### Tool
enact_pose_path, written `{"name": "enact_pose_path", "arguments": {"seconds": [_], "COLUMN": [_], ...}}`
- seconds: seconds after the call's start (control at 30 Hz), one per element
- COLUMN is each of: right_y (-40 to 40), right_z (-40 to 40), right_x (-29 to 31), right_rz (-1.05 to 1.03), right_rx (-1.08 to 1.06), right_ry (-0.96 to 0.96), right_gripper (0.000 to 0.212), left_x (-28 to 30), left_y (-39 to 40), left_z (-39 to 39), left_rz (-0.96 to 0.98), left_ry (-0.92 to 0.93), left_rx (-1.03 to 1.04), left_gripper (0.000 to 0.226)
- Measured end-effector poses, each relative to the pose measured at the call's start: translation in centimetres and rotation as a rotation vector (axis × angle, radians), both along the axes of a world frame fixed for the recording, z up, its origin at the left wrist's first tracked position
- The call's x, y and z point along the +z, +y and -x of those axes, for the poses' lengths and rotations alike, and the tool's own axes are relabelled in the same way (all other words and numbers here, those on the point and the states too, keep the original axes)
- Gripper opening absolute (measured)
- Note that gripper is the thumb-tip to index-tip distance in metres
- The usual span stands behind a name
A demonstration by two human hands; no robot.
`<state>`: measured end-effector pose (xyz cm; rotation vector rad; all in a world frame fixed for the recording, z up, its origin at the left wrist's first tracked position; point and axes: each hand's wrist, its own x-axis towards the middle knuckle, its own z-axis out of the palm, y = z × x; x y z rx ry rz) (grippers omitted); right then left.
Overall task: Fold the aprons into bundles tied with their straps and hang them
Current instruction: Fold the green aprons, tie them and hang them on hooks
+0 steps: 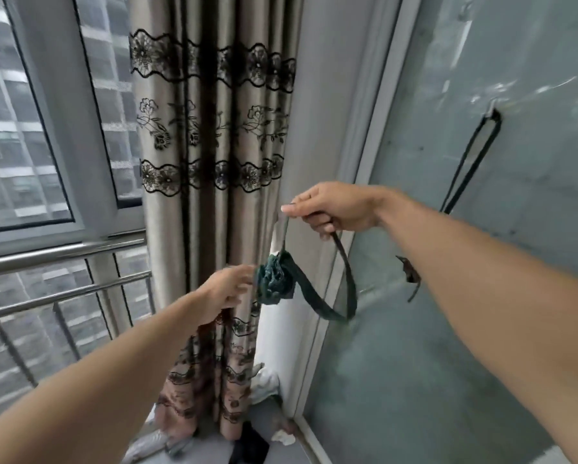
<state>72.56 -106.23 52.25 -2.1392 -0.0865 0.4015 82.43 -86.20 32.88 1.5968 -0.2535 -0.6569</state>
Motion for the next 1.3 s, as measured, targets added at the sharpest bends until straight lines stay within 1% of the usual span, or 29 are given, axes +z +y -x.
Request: {"name": "enact_pose_path", "arguments": {"seconds": [0.03,0.07,0.13,0.17,0.2,0.3,0.4,0.5,0.57,0.6,0.63,0.7,0.77,0.83,0.97,1.07,1.1,1.2,1.3], "right_y": [-1.2,-2.0,-3.7,-4.5,-5.3,-8.0,-11.3,-14.6,-16.3,-17.1,-17.9,-18.8,-19.6,-20.3,-20.8,-21.9,-22.4,-23.5,-23.9], "right_z": [0.4,0.6,1.3,1.8,2.2,3.8,5.8,8.8,10.5,11.4,12.0,13.3,14.4,15.3,15.8,15.8,15.7,16.1,16.3], "right_x": [1.0,1.6,3.0,3.6,4.3,5.8,7.6,9.3,10.1,10.5,10.8,11.4,12.3,13.1,13.5,13.8,13.9,14.2,14.1], "right_rz": [0.001,-0.008,-0.035,-0.037,-0.037,-0.069,-0.062,0.030,0.073,0.090,0.107,0.098,0.084,0.113,0.339,0.616,0.699,0.841,0.971], "right_rx": [-0.013,-0.026,-0.091,-0.127,-0.159,-0.270,-0.385,-0.426,-0.449,-0.497,-0.558,-0.644,-0.691,-0.746,-0.847,-0.934,-0.970,-1.070,-1.090], "right_ry": [-0.012,-0.026,-0.071,-0.092,-0.106,-0.141,-0.190,-0.133,-0.080,-0.075,-0.089,-0.153,-0.249,-0.373,-0.659,-0.838,-0.879,-0.924,-0.910], "right_gripper": [0.035,0.036,0.030,0.023,0.019,0.018,0.023,0.024,0.012,0.014,0.022,0.028,0.027,0.026,0.016,0.018,0.018,0.023,0.027], "left_x": [0.9,1.9,4.6,6.0,7.5,11.2,14.3,16.5,18.1,19.0,19.8,21.0,21.9,22.7,23.9,24.8,25.0,25.7,26.0], "left_y": [-2.1,-3.9,-7.8,-9.7,-11.5,-15.9,-19.0,-21.4,-22.6,-23.3,-23.8,-24.9,-26.3,-27.7,-29.6,-31.3,-32.0,-33.8,-35.3], "left_z": [0.1,0.1,0.7,1.2,1.6,3.6,4.9,6.2,7.2,7.8,8.3,9.4,10.1,10.7,12.0,12.6,12.6,12.8,13.1], "left_rz": [0.007,0.046,0.159,0.200,0.241,0.339,0.441,0.452,0.449,0.451,0.448,0.432,0.399,0.380,0.418,0.443,0.446,0.410,0.395], "left_ry": [-0.064,-0.115,-0.143,-0.143,-0.144,-0.134,-0.047,-0.112,-0.175,-0.197,-0.224,-0.274,-0.301,-0.302,-0.284,-0.329,-0.350,-0.414,-0.433], "left_rx": [0.026,0.041,-0.038,-0.081,-0.104,-0.245,-0.430,-0.534,-0.570,-0.584,-0.589,-0.605,-0.628,-0.656,-0.622,-0.517,-0.479,-0.430,-0.406], "left_gripper": [0.050,0.054,0.036,0.033,0.039,0.056,0.049,0.032,0.020,0.017,0.017,0.018,0.019,0.019,0.010,0.006,0.008,0.008,0.006]}}
